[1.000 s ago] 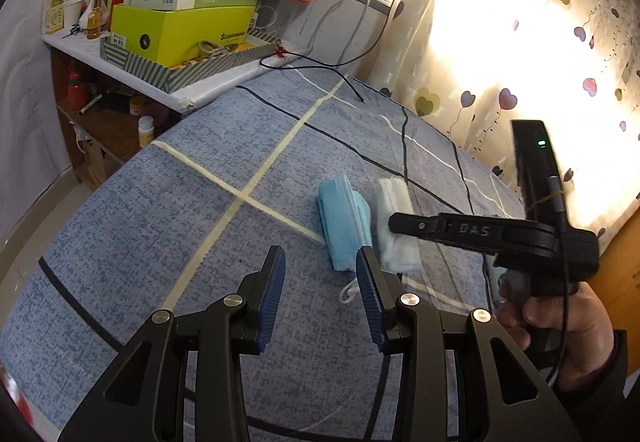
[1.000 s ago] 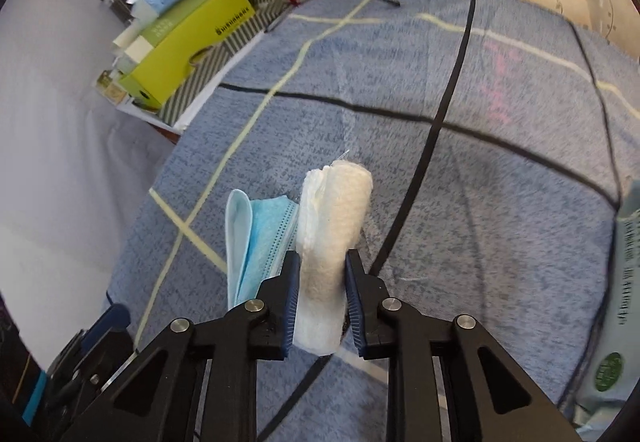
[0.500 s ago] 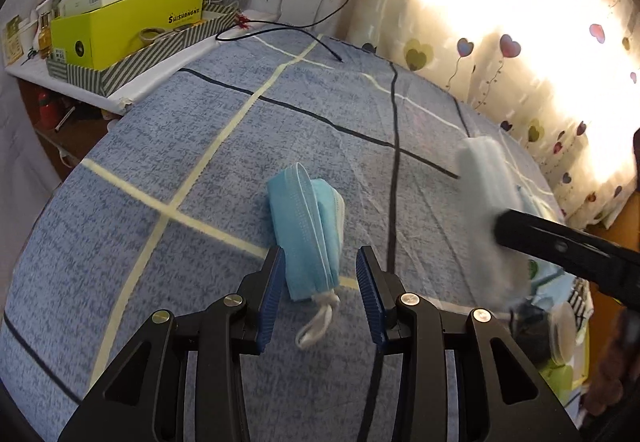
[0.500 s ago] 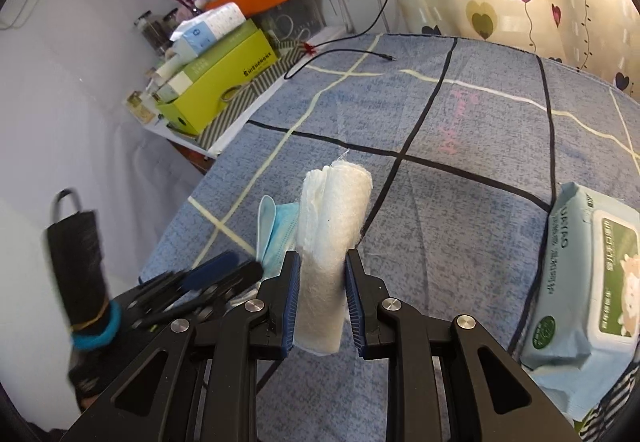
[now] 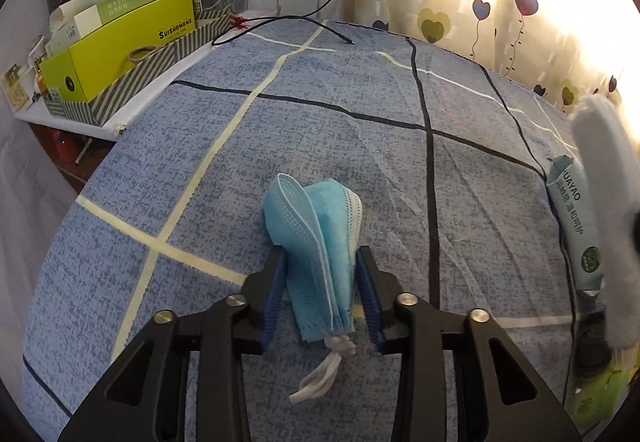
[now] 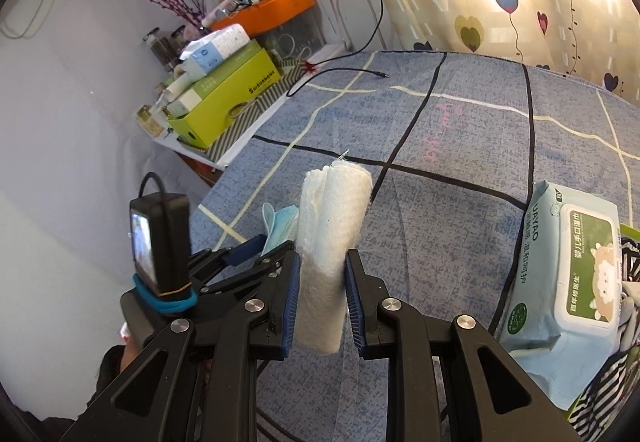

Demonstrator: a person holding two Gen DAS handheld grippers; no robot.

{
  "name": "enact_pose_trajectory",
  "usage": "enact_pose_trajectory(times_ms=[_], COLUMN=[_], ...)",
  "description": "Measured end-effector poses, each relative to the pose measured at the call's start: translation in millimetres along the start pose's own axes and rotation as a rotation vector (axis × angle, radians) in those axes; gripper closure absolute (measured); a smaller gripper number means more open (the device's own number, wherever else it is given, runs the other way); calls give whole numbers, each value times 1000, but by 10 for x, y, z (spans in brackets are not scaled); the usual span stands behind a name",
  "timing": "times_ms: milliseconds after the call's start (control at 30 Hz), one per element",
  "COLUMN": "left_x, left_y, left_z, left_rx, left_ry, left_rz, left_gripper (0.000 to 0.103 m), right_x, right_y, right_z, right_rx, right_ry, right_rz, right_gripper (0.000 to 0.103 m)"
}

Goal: Organize soft objects
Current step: 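Carry the blue masks with the left gripper while the right gripper carries the white towel to the tray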

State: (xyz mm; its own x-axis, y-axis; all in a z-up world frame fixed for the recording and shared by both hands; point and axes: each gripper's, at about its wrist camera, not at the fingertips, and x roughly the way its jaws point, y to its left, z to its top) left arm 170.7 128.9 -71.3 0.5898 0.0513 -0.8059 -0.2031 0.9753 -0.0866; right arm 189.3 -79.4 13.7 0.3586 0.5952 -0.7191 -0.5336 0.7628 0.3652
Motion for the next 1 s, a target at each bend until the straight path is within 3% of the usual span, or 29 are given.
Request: enact_pose_trajectory(times_ms=[167,500,1000], left_x=[-99,-606,-1283], left_y=[2,-138,-489], left_z=[6,-62,-316], left_rx=[-6,-15,-8], left_ry=[-21,-119,-211], left_rz=[0,-51,-206], left_gripper=[85,85,85], right_x=[-132,-399,-947], right_y=[16,-19,-87], right_z=[-55,-236,-539], right_rx=[-14,-16,-15], right_ry=[-19,-52,-123], right_rz=[2,9,-20], right_gripper=[82,82,82])
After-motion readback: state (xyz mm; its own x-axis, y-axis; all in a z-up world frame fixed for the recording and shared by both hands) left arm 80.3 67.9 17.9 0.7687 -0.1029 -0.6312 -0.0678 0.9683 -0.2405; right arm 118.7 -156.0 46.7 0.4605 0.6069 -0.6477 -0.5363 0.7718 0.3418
